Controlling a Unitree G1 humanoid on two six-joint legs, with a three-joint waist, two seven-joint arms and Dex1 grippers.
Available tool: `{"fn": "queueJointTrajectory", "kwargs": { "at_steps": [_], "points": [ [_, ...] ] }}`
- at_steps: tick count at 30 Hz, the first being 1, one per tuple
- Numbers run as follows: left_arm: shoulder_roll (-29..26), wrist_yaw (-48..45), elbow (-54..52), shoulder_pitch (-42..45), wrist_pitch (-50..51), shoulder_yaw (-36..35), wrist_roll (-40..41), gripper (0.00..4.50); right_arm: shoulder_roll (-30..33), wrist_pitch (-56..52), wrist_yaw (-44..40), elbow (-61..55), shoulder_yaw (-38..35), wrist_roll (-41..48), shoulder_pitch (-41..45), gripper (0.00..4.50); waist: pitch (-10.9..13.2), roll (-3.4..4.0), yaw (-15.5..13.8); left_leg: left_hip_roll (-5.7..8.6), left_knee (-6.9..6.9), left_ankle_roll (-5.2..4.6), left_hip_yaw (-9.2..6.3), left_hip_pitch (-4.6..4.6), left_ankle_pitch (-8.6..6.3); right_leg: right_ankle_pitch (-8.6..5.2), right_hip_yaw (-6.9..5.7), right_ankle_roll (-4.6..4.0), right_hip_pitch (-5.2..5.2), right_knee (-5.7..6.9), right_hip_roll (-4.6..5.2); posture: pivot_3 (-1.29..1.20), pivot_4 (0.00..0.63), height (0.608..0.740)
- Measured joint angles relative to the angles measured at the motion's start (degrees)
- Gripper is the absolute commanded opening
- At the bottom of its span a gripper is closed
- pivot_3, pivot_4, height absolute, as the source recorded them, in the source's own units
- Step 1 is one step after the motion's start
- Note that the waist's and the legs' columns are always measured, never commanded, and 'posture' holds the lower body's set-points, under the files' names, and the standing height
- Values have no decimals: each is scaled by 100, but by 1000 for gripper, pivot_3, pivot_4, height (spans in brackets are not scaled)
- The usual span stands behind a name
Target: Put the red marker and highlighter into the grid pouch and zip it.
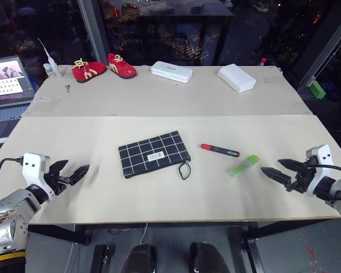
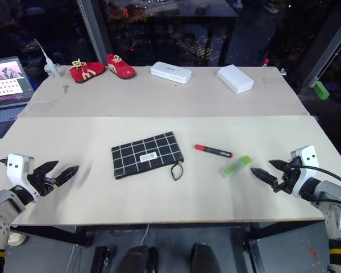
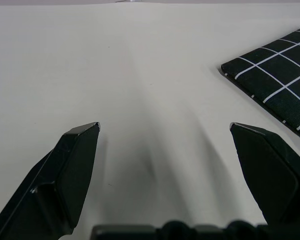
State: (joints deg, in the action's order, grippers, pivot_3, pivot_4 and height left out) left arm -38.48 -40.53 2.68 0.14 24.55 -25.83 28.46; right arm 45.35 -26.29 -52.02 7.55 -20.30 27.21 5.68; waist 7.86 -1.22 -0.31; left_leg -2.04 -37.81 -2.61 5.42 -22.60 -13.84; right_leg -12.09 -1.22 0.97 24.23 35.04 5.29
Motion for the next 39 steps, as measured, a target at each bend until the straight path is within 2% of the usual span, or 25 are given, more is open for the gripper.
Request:
{"fn": "queueJointTrajectory", "kwargs": {
  "at_steps": [2, 4, 6, 7, 13, 18, 25, 28, 31, 33, 39],
  "points": [
    [3, -2, 0, 1, 0, 0, 2, 4500, 0, 0, -2, 8, 2, -3, 5, 4466, 0, 0, -1, 0, 0, 0, 0, 0, 0, 0, 0, 0, 0, 0, 0, 0, 150, 740],
    [2, -392, 42, 43, -117, 0, 132, 4500, 0, 0, -13, 137, 51, -37, 78, 4466, 0, 0, -1, 1, -1, 0, 1, 0, 0, 0, -1, 0, 0, 0, 0, 0, 150, 740],
    [-29, -934, 132, 117, -449, 6, 241, 4500, -4, 1, -30, 203, 140, -69, 115, 3954, 0, 0, -1, 1, -1, 0, 1, 0, 0, 0, -2, -1, 0, 0, 0, 0, 150, 740],
    [-62, -1136, 198, 133, -736, 15, 203, 4500, -17, 0, -35, 231, 157, -72, 144, 3848, 0, 0, -3, 2, -1, 0, 2, 0, 0, -1, -1, -2, 2, 0, 0, 0, 150, 740],
    [-270, -1788, 693, 81, -2578, 536, -740, 4500, -18, 2, -162, 363, 151, -70, 232, 1867, 0, 1, 0, 2, 0, -2, 6, -1, -1, -1, 4, -3, 2, -3, 2, 0, 150, 740],
    [-288, -1909, 1035, 265, -3570, 733, -1111, 4500, -18, 0, -174, 355, 55, 25, 255, 109, 0, 1, -19, -1, 0, -2, 7, -1, -1, 0, 4, -3, 2, -2, 3, 0, 150, 740],
    [-630, -2211, 1510, 587, -4760, 1249, -1705, 4500, -18, -201, -137, -60, 64, 113, 243, 50, -1, 2, -2, -4, 0, -4, 11, -1, -2, 0, 4, -2, 5, 0, 1, 0, 150, 740],
    [-764, -2367, 1931, 671, -5321, 1526, -1979, 4500, -141, -547, 47, -541, 354, 154, 586, 50, 0, 3, 72, -9, 0, -4, 23, 6, -2, 1, 10, -4, 7, 2, 1, 0, 150, 740],
    [-769, -2424, 2320, 956, -5801, 1803, -2167, 4500, -514, -870, 7, -1376, 1024, 406, 1189, 50, 0, 3, 120, -22, 0, -3, 23, 10, -2, 3, 4, -6, 6, 4, -7, 0, 150, 740],
    [-752, -2405, 2490, 1175, -6103, 1915, -2181, 4500, -786, -879, 51, -1659, 1660, 266, 1656, 50, 0, 3, 106, -21, 0, -2, 22, 6, -4, 3, -3, -5, 8, 5, -5, 0, 150, 740],
    [-601, -2262, 2703, 1372, -6473, 2233, -2266, 4500, -1495, -727, 526, -1153, 2951, -780, 2546, 50, 0, 4, 66, -3, -6, -3, 19, -38, -4, 9, -24, 4, 35, 6, 4, 0, 150, 740]
  ]
}}
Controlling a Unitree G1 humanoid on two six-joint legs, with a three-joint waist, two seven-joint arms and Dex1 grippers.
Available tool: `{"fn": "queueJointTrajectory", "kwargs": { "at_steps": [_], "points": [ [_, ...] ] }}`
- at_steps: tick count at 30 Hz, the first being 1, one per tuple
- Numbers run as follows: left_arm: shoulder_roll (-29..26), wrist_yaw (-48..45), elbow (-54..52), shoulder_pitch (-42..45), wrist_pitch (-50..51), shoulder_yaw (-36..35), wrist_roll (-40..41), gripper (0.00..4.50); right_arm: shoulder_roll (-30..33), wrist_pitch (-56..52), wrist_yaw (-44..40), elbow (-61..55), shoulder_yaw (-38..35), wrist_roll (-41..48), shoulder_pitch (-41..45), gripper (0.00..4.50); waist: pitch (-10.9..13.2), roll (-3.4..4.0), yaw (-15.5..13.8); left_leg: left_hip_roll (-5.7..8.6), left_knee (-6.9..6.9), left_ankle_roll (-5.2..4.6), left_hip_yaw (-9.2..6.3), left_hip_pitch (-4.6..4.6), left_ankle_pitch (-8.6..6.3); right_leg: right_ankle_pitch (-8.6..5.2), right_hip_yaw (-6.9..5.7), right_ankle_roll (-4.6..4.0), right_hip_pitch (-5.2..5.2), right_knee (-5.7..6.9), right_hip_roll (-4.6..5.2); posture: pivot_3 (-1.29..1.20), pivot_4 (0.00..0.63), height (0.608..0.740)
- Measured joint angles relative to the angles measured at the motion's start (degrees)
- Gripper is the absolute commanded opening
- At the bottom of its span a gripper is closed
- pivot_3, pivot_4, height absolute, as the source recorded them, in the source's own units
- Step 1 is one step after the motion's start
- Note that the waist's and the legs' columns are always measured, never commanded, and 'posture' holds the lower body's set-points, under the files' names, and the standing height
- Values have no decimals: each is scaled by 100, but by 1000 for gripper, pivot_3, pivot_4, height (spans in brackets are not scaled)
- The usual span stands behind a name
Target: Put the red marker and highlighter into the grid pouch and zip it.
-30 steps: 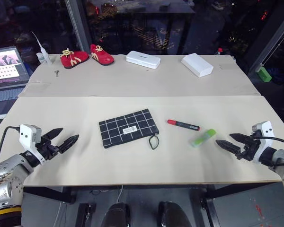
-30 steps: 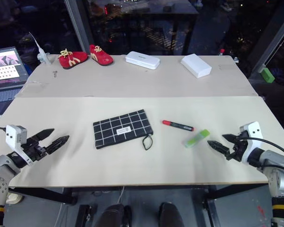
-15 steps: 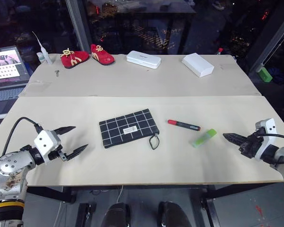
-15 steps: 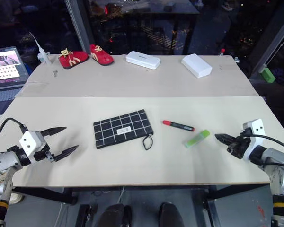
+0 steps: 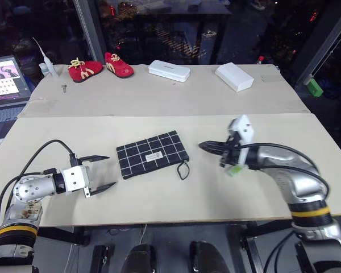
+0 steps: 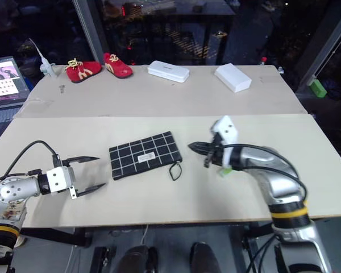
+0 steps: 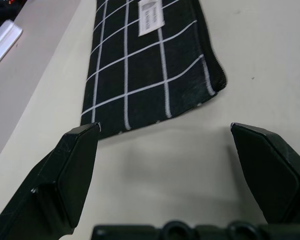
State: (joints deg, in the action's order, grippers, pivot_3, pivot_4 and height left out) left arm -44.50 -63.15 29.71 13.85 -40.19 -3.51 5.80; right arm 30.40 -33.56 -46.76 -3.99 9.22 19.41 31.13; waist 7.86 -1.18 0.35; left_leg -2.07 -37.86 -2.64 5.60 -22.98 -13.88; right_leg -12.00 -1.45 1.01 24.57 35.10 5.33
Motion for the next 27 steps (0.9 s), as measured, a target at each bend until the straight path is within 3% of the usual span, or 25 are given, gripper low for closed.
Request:
{"fn": "queueJointTrajectory", "kwargs": {
  "at_steps": [7, 12, 20, 27],
  "points": [
    [42, 132, -217, 27, 159, 195, 10, 4500, -513, 369, 181, 1227, 1137, -1165, 691, 50, 0, 1, 18, 1, -1, 1, 0, 2, 1, 0, -11, 0, -1, 3, -2, 0, 150, 740],
    [43, 209, -536, -66, 414, 222, 87, 4500, -844, 621, 253, 1966, 1294, -1641, 1129, 50, 1, 3, 63, -1, -1, 4, -3, 4, 3, 1, -8, -1, 1, 10, -3, 0, 150, 740],
    [43, 249, -626, -62, 547, 229, 94, 4500, -843, 1381, 58, 2382, 1841, -2541, 1398, 50, 1, 4, 63, -3, -1, 4, -3, 11, 3, 0, -11, -1, -4, 14, -4, 0, 150, 740],
    [111, 318, 42, 312, 72, 383, -143, 4500, -778, 1693, -146, 2385, 1866, -2836, 1398, 50, 0, 4, 44, -1, -1, 6, 4, 18, 4, 0, -17, -1, -15, 13, -4, 0, 150, 740]
  ]
}}
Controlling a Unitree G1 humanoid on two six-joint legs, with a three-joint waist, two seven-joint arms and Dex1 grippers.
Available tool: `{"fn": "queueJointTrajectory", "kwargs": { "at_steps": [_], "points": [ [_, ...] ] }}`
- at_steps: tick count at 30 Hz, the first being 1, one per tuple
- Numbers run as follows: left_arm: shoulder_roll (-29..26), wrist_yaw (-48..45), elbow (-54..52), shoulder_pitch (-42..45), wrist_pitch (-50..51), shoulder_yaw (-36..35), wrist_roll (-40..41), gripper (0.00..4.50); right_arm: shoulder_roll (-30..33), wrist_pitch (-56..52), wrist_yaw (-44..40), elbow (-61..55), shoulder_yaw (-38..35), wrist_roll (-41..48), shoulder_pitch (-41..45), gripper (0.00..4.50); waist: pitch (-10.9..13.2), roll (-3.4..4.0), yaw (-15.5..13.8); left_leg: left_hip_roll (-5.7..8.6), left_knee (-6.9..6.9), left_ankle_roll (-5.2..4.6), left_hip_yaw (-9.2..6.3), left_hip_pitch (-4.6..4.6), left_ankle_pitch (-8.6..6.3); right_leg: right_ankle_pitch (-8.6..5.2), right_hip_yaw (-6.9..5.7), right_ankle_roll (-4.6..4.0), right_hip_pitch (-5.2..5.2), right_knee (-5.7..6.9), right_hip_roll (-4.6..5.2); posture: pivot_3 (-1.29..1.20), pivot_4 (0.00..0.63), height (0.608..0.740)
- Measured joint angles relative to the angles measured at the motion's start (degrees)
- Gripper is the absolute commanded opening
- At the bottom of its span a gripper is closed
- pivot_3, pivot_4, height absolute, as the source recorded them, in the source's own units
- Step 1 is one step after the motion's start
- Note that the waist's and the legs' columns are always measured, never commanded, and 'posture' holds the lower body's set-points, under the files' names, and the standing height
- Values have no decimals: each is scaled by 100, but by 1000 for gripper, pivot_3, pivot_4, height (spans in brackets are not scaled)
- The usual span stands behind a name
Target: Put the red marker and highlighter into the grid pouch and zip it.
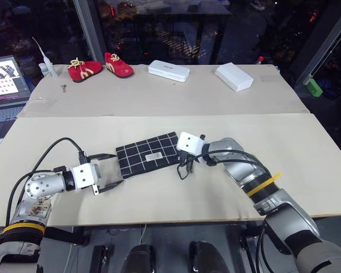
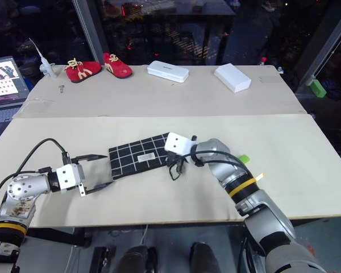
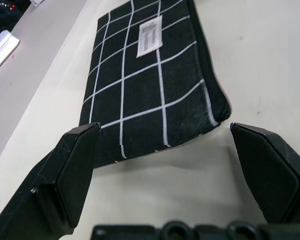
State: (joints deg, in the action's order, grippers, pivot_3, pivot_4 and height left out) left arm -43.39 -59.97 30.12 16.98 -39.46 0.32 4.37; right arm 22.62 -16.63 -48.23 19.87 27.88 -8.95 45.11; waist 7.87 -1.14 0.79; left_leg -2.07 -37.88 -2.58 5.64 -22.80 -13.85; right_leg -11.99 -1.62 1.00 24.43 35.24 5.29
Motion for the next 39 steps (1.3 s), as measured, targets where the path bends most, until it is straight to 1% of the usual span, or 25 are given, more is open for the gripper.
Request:
{"fn": "queueJointTrajectory", "kwargs": {
  "at_steps": [5, 10, 16, 21, 23, 26, 32, 33, 34, 35, 39],
  "points": [
    [339, 286, 864, 569, -758, 183, -305, 4500, -49, 10, -47, 107, -85, -10, 22, 50, -1, 0, -7, 2, -3, 3, 19, 3, 2, 1, -14, -1, -11, 0, 3, 0, 150, 740],
    [401, 399, 1458, 906, -1403, 346, -493, 4500, -136, 8, -55, 216, -206, 0, 22, 50, -2, 1, -3, 1, -4, 4, 19, 5, 3, 1, -19, -2, -11, 2, 4, 0, 150, 740],
    [420, 453, 1558, 1033, -1552, 495, -548, 4500, -176, 16, -54, 312, -279, 0, 23, 50, -3, 1, -5, 0, -4, 4, 18, 7, 3, 1, -21, -2, -15, 3, 9, 0, 150, 740],
    [507, 365, 1335, 1050, -1558, 703, -515, 4500, -219, 59, -51, 451, -336, -2, 69, 50, -3, 1, -8, 1, -4, 4, 17, 7, 3, 1, -24, -2, -16, 2, 9, 0, 150, 740],
    [533, 345, 1333, 1095, -1558, 763, -515, 3985, -240, 82, -48, 490, -359, -1, 72, 0, -3, 1, -6, 1, -4, 5, 17, 7, 3, 1, -25, -2, -15, 3, 8, 0, 150, 740],
    [536, 291, 1358, 1101, -1558, 858, -520, 3039, -256, 91, -47, 497, -370, -2, 73, 0, -3, 1, 2, 0, -4, 4, 17, 5, 3, 1, -25, -2, -14, 2, 7, 0, 150, 740],
    [534, 245, 1569, 1135, -1609, 880, -507, 726, -260, 91, -38, 536, -416, -1, 74, 0, -3, 1, -3, 0, -4, 4, 15, 5, 3, 1, -28, -2, -14, 2, 8, 0, 150, 740],
    [525, 249, 1584, 1169, -1652, 878, -506, 476, -259, 91, -35, 542, -424, -2, 74, 0, -3, 1, -6, 0, -4, 5, 14, 5, 3, 1, -29, -2, -15, 2, 9, 0, 150, 740],
    [513, 246, 1611, 1213, -1710, 877, -506, 111, -259, 91, -34, 542, -427, -2, 74, 0, -3, 1, -5, 0, -4, 4, 14, 5, 3, 1, -29, -2, -15, 1, 10, 0, 150, 740],
    [509, 245, 1642, 1241, -1739, 878, -506, 44, -259, 91, -35, 541, -429, -2, 74, 0, -3, 1, -4, 0, -4, 4, 14, 5, 3, 1, -29, -2, -15, 1, 10, 0, 150, 740],
    [519, 228, 1744, 1274, -1813, 879, -487, 44, -256, 90, -37, 533, -436, -1, 72, 0, -3, 1, -2, -1, -4, 4, 13, 2, 3, 1, -36, -2, -13, 1, 10, 0, 150, 740]
  ]
}}
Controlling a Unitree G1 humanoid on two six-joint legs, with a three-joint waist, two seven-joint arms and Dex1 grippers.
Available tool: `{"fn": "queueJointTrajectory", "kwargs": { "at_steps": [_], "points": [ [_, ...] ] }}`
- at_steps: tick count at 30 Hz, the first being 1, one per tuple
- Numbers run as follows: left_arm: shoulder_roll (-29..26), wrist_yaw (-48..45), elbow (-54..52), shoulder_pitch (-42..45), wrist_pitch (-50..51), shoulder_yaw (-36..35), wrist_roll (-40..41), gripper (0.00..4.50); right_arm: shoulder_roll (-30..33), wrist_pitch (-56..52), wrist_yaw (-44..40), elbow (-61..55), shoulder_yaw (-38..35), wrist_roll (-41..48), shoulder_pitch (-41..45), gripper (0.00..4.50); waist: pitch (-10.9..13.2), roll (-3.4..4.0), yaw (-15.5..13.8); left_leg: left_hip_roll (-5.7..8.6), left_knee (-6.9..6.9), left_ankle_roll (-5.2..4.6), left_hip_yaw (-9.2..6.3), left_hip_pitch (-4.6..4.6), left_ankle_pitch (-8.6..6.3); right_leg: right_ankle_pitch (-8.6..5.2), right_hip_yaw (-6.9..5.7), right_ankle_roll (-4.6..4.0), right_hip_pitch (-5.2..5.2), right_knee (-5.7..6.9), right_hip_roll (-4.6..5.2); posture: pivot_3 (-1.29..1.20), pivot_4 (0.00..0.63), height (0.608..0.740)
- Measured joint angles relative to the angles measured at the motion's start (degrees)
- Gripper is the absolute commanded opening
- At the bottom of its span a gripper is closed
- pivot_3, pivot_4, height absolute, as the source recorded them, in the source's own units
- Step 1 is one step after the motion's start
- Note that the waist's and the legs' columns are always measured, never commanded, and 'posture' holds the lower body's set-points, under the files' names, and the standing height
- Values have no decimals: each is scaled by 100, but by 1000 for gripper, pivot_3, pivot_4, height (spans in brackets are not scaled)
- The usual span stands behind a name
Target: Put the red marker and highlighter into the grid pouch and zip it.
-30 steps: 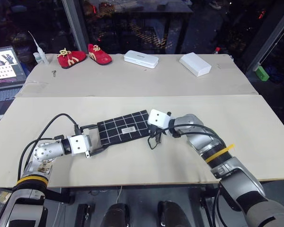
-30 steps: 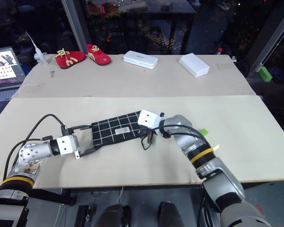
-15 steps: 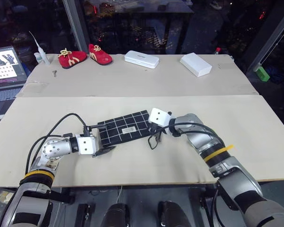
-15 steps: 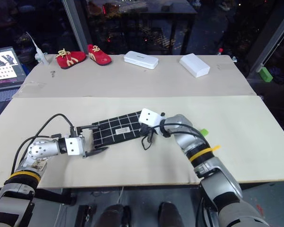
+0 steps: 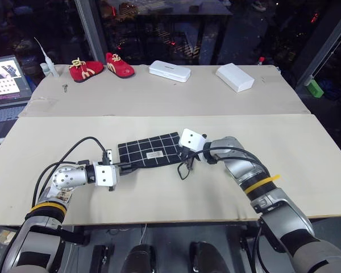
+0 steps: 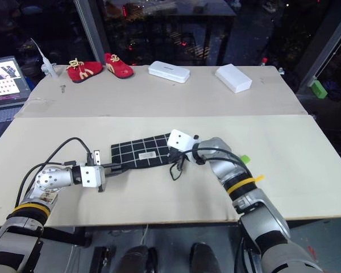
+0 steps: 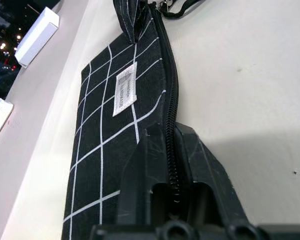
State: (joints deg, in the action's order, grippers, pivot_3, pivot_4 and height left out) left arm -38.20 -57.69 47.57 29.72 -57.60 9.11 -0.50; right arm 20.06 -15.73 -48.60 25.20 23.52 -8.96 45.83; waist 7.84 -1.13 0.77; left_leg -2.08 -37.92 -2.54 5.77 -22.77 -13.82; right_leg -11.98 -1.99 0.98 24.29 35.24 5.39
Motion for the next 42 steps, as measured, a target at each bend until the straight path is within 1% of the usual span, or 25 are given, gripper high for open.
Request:
{"fn": "queueJointTrajectory", "kwargs": {
  "at_steps": [3, 4, 5, 6, 7, 9, 11, 13, 15, 17, 19, 22, 25, 29, 34, 37, 42],
  "points": [
    [27, -8, 48, 25, -16, 0, 22, 44, 0, -13, -12, 0, -51, 35, -13, 0, 0, 0, -5, 0, 0, 0, -1, -1, 0, 0, 0, 0, 0, 0, 1, 0, 150, 740],
    [34, -11, 51, 27, -15, 0, 26, 0, -11, -47, -20, 0, -98, 97, -16, 604, 0, 0, -6, 0, 0, 0, -2, -3, 0, 0, -1, 0, 1, -1, 1, 0, 150, 740],
    [43, -23, 53, 28, -13, 0, 51, 0, -53, -149, -25, 7, -239, 193, -25, 790, 0, 0, -7, 0, 0, 0, -3, -6, 0, 0, -1, 0, 2, -2, 1, 0, 150, 740],
    [48, -44, 53, 28, -11, -1, 77, 0, -103, -290, -40, 10, -428, 375, -33, 1082, 0, 0, -6, 0, 0, 0, -4, -9, 0, 0, -2, 0, 4, -2, 1, 0, 150, 740],
    [60, -69, 52, 29, 8, -3, 103, 0, -163, -445, -69, 7, -616, 566, -33, 1493, 0, 0, -5, 0, 0, 0, -4, -10, 0, 0, -2, 0, 5, -1, 1, 0, 150, 740],
    [123, -103, 45, 29, 122, -26, 227, 0, -239, -835, -180, -146, -982, 1033, -36, 2108, 1, 1, -5, -1, 0, 0, -11, -19, 0, 1, -9, -1, 9, 9, 0, 0, 150, 740],
    [202, -107, 26, 18, 325, -71, 352, 0, -249, -1249, -300, -490, -1348, 1489, -36, 2830, 1, 2, -8, -1, -1, 0, -28, -28, 0, 1, -17, 0, 10, 18, 0, 0, 150, 740],
    [249, -103, -57, -52, 588, -164, 539, 0, -223, -1862, -441, -1128, -1784, 2118, -25, 3533, 2, 2, -5, -3, -2, 0, -61, -40, 0, 1, -19, 0, 20, 19, 0, 0, 150, 740],
    [287, -77, -275, -124, 880, -239, 676, 0, -84, -2513, -481, -1667, -2152, 2652, 16, 3533, 2, 2, -6, -2, -2, -1, -70, -44, 0, 1, -24, 0, 20, 17, 2, 0, 150, 740],
    [320, 31, -617, -294, 1254, -386, 849, 0, 305, -2974, -522, -2201, -2403, 2999, -11, 3533, 2, 2, -26, 1, -2, -2, -78, -45, -1, 1, -31, 0, 16, 13, 7, 0, 150, 740],
    [373, 254, -1080, -560, 1807, -583, 1005, 0, 749, -3242, -451, -2763, -2594, 3118, -272, 3533, 1, 2, -34, 0, -1, -5, -84, -44, -3, 1, -35, 0, 8, 4, 6, 0, 150, 740],
    [472, 577, -1661, -839, 2445, -788, 1184, 0, 974, -3407, -165, -3084, -2582, 3041, -790, 3533, 2, 2, -19, 1, -1, -4, -83, -40, -2, 1, -32, 1, 7, -4, 7, 0, 150, 740],
    [613, 898, -2388, -1047, 3125, -889, 1267, 0, 954, -3434, 314, -3134, -2305, 2768, -1108, 3533, 2, 2, 23, 2, -2, 2, -78, -29, 2, 1, -23, 0, 9, -7, 5, 0, 150, 740],
    [705, 1137, -3073, -1284, 3647, -898, 1273, 0, 690, -3365, 892, -2932, -2064, 2436, -1085, 3533, 2, 2, 41, 1, -1, 9, -74, -13, 6, 2, -19, -3, 5, -1, -9, 0, 150, 740],
    [753, 1295, -3233, -1333, 3883, -912, 1193, 0, 311, -3159, 1187, -2316, -1905, 2281, -785, 3533, 2, 2, 12, 2, -1, 11, -75, -22, 7, 2, -19, -4, 7, -5, -6, 0, 150, 740],
    [766, 1346, -3287, -1366, 3907, -927, 1177, 0, 210, -2945, 1235, -1998, -1755, 2163, -576, 3533, 2, 2, 5, 2, -1, 10, -76, -29, 6, 3, -21, -4, 9, -10, -6, 0, 150, 740],
    [847, 1444, -3314, -1408, 3945, -987, 1180, 0, -67, -2785, 1229, -1530, -1596, 2116, -476, 3533, 2, 2, -2, 3, -1, 10, -77, -32, 6, 3, -23, -4, 9, -10, -4, 0, 150, 740]
  ]
}}
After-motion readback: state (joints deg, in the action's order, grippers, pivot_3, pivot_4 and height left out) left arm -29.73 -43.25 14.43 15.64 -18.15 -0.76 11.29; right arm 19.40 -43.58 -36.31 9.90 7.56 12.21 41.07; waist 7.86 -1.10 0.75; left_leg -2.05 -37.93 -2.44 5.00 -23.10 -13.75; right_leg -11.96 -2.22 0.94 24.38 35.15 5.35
